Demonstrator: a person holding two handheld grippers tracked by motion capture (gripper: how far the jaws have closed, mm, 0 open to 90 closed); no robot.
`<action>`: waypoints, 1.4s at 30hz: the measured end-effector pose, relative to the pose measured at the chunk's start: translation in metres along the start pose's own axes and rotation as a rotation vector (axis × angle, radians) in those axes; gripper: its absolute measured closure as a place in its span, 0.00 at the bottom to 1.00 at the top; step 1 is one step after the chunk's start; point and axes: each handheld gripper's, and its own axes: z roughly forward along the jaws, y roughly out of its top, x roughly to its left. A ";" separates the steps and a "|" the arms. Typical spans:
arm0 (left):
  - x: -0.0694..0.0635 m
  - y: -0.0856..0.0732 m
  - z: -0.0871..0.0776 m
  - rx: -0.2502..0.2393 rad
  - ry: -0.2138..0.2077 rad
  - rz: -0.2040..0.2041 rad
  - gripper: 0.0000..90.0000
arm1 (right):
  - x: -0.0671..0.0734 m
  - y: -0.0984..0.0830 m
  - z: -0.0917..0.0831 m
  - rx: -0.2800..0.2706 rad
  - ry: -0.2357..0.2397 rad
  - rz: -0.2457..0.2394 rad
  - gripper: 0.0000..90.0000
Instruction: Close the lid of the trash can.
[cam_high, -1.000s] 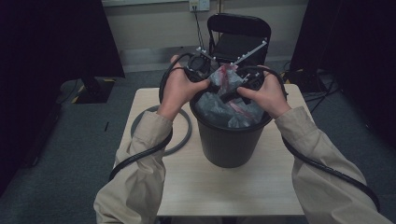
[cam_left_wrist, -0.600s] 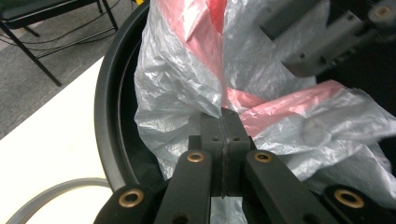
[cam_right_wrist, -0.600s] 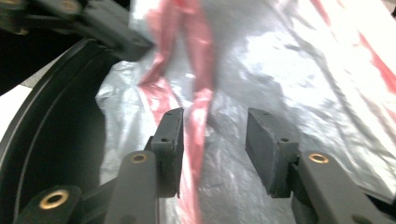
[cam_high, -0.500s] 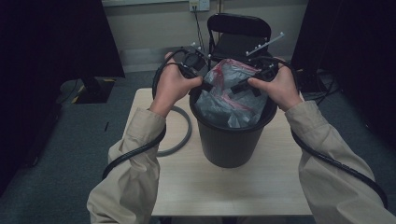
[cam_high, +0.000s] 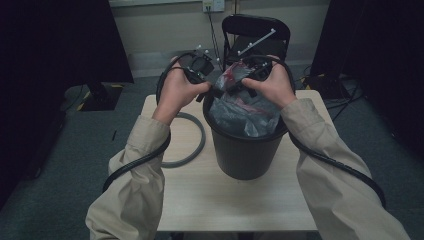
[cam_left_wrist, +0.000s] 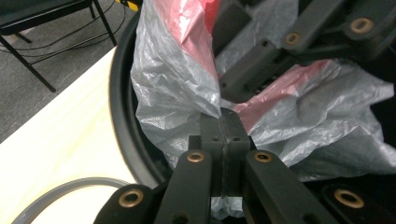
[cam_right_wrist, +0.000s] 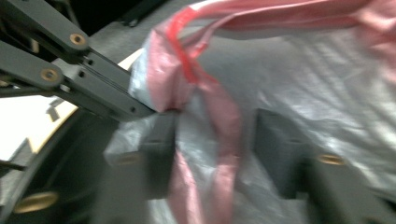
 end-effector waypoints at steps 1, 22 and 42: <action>0.002 -0.002 -0.001 -0.005 0.002 -0.008 1.00 | 0.000 0.001 0.003 -0.013 0.021 -0.001 0.72; 0.028 -0.038 -0.017 -0.006 0.102 -0.135 1.00 | -0.038 -0.064 -0.099 0.015 -0.062 0.101 1.00; 0.014 -0.061 -0.020 -0.027 0.036 -0.158 1.00 | -0.057 -0.137 -0.112 0.062 0.008 0.184 1.00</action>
